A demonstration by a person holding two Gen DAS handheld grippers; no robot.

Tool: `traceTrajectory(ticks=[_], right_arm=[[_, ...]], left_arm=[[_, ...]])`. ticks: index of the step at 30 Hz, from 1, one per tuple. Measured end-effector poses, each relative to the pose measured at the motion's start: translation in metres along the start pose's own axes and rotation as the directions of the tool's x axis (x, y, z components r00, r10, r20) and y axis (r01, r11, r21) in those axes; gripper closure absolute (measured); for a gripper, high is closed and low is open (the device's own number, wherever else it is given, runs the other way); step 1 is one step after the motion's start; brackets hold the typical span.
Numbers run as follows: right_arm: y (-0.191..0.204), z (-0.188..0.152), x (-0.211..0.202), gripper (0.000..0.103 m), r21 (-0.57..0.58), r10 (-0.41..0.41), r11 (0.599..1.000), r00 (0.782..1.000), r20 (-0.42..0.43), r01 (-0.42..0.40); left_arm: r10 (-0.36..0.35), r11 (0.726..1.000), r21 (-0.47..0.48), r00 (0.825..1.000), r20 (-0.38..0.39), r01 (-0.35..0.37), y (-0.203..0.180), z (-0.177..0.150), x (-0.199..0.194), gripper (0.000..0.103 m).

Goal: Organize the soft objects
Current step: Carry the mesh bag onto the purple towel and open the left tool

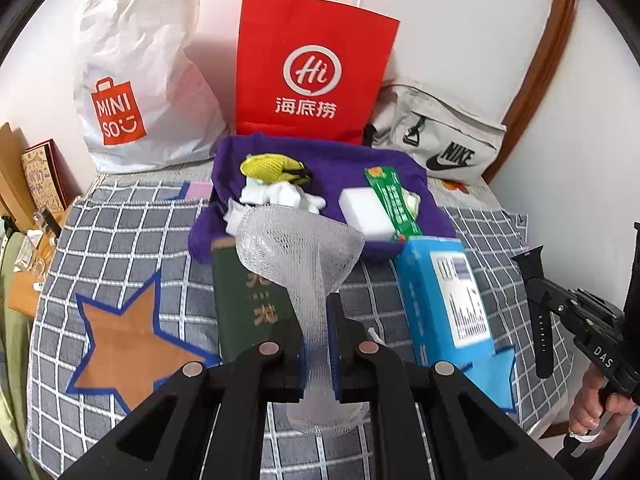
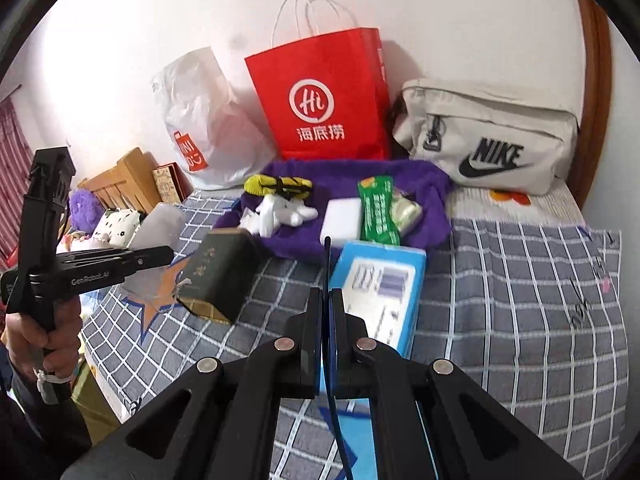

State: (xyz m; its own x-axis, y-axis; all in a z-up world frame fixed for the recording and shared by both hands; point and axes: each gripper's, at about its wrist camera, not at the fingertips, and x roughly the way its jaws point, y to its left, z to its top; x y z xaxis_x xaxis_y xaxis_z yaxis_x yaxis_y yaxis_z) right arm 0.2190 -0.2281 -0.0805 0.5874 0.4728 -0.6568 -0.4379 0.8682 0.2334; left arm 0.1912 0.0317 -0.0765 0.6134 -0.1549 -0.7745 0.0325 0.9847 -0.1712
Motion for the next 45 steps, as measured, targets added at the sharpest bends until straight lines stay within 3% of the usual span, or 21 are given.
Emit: traceTrajectory(ticks=[7, 22, 33, 45], right_arm=[[-0.001, 0.034, 0.021, 0.1, -0.024, 0.019, 1.0, 1.0, 0.017, -0.019], [-0.033, 0.091, 0.076, 0.1, -0.019, 0.035, 0.999, 0.999, 0.012, -0.035], [-0.069, 0.113, 0.137, 0.1, 0.011, -0.002, 1.0, 0.999, -0.05, 0.003], [-0.096, 0.117, 0.185, 0.1, 0.091, 0.054, 0.995, 0.994, -0.092, -0.046]], left_arm=[[-0.009, 0.999, -0.045, 1.0, -0.003, 0.009, 0.015, 0.026, 0.013, 0.094], [-0.063, 0.998, -0.024, 0.997, -0.054, 0.062, 0.011, 0.077, 0.066, 0.094], [-0.096, 0.995, 0.017, 0.989, -0.112, 0.098, -0.01, 0.105, 0.116, 0.094], [-0.078, 0.996, 0.033, 0.98, -0.184, 0.086, -0.014, 0.117, 0.169, 0.094]])
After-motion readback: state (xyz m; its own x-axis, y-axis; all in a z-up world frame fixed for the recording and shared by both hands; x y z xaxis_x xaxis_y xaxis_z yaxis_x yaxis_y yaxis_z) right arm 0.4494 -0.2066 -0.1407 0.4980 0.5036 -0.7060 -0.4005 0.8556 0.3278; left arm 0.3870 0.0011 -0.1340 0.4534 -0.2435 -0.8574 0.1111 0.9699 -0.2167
